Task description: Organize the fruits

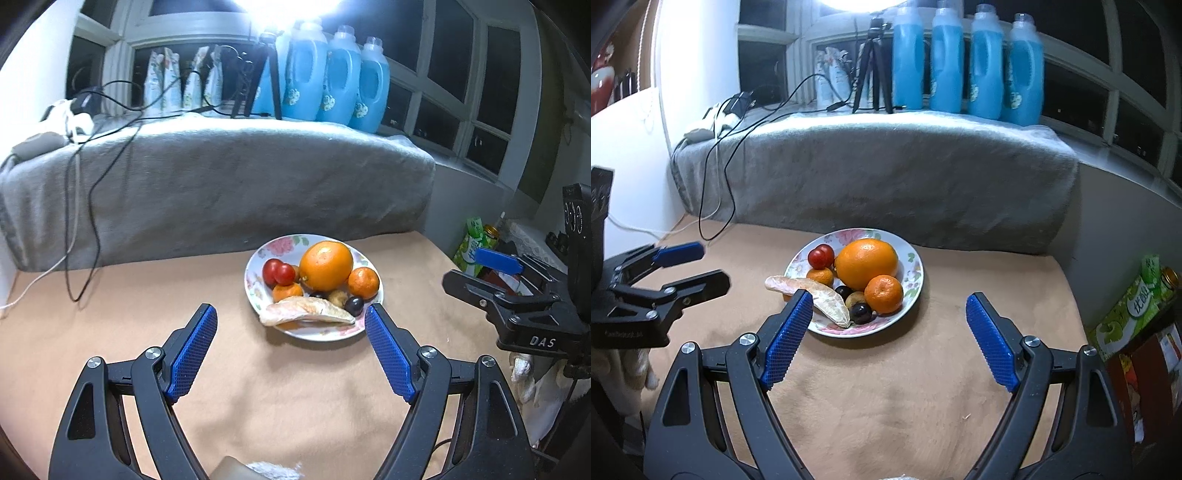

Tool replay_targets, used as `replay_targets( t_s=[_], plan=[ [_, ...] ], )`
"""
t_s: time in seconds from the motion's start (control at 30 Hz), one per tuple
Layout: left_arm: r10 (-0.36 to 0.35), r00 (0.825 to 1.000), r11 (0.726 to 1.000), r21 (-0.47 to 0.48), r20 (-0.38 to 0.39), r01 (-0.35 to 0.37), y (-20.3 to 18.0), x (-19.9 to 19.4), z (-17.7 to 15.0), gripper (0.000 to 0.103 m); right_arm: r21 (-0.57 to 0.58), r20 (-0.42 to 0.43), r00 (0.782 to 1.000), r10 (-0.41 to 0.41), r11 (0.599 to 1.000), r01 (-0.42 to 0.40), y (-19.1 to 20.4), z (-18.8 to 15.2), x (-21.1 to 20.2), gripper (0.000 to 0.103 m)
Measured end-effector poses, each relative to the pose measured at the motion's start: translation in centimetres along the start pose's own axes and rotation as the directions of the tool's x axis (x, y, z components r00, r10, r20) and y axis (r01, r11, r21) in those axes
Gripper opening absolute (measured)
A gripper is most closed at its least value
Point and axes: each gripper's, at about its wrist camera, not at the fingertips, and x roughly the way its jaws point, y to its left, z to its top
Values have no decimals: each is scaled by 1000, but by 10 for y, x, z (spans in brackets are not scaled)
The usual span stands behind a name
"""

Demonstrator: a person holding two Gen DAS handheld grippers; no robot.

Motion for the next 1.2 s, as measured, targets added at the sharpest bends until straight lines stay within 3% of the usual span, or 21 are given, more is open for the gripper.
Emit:
replay_targets(
  t_s=[0.07,0.37,1.2],
  plan=[
    [13,1000,1000,-5,10,-13,-1,-6,-3,82,18,20,1000,-9,1000,9,-1,-2,-5,103],
    [52,998,998,-21,21,-52,-5,-19,-14,87,54,84,995,-52,997,47,0,-8,-23,103],
    [52,998,999,-10,32,-52,-9,-25,-14,87,58,66,997,-42,998,38,0,-13,-22,103]
  ],
)
